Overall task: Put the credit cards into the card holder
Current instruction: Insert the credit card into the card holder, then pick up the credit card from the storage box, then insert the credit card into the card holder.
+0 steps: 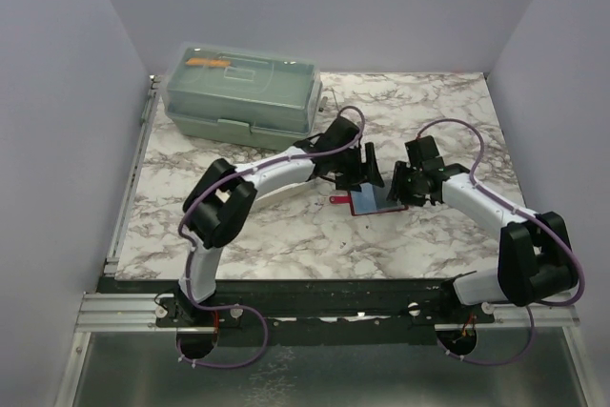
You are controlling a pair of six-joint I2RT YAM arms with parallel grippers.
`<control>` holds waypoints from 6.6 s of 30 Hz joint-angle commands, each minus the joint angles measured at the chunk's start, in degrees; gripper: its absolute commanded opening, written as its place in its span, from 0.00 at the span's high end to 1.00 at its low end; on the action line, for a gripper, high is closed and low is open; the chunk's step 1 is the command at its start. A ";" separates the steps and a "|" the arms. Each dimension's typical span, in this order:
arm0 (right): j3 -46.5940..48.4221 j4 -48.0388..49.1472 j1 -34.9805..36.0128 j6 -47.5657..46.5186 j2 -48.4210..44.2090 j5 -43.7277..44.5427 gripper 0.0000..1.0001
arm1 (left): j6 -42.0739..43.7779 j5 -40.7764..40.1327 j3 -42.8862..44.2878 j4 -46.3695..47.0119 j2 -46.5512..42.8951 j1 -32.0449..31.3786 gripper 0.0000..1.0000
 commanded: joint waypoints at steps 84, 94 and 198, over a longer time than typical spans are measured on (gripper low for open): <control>-0.08 5.23 -3.24 -7.58 -7.33 -17.34 0.41 | -2.87 -10.21 -20.85 1.53 -21.45 17.76 1.00; 0.33 6.64 -3.26 -8.88 -5.65 -21.35 0.39 | -1.78 -10.99 -20.08 -2.01 -22.57 18.19 1.00; -0.43 7.08 -17.24 -8.37 12.56 -23.08 0.51 | -8.81 12.43 -22.29 26.62 -3.65 3.10 1.00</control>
